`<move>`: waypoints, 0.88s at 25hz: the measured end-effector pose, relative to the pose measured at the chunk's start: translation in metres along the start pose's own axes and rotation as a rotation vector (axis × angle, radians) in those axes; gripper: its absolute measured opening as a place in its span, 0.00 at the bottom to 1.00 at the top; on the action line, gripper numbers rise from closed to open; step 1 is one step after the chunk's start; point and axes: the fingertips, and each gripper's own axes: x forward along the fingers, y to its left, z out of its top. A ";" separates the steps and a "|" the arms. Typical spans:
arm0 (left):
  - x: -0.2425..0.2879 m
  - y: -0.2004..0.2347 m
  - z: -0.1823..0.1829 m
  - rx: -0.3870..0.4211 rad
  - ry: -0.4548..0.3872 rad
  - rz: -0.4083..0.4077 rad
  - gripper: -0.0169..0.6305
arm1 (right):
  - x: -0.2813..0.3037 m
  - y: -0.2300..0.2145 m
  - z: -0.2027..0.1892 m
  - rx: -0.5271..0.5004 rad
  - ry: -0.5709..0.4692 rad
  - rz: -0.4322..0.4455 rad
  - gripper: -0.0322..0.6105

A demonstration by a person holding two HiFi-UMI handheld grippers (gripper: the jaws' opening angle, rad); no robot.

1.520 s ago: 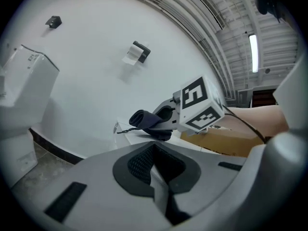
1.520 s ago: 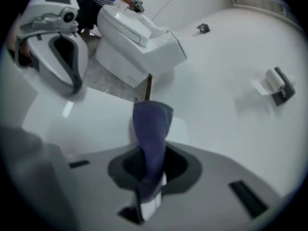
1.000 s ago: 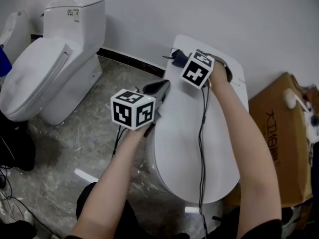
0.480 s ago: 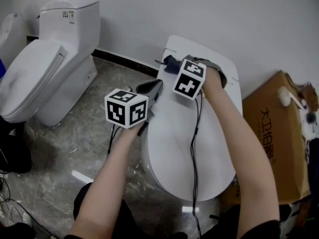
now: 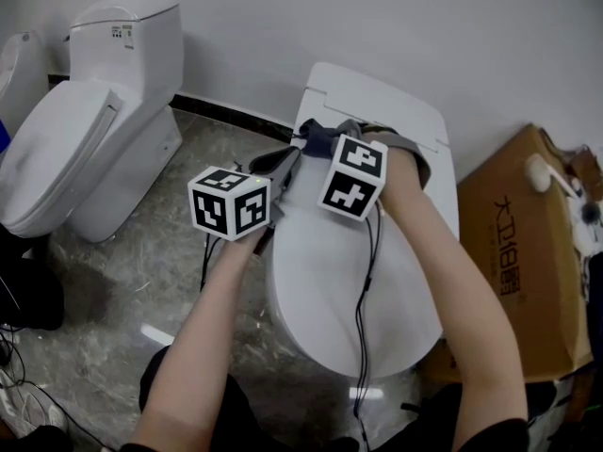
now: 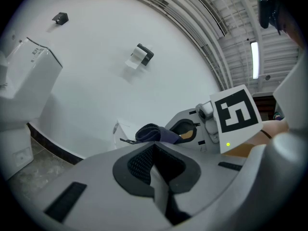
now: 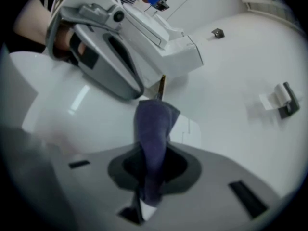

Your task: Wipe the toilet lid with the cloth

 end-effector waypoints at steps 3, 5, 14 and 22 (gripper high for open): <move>-0.001 0.000 0.000 0.000 0.000 0.003 0.05 | -0.010 0.010 0.001 -0.002 -0.010 0.010 0.15; -0.001 0.000 0.000 0.000 0.001 0.004 0.05 | -0.016 0.016 0.002 0.000 -0.017 0.020 0.15; -0.002 0.001 0.000 -0.002 0.001 0.007 0.05 | -0.037 0.037 0.006 -0.014 -0.019 0.027 0.15; -0.001 0.001 0.000 -0.002 0.001 0.005 0.05 | -0.056 0.055 0.010 -0.031 -0.028 0.024 0.15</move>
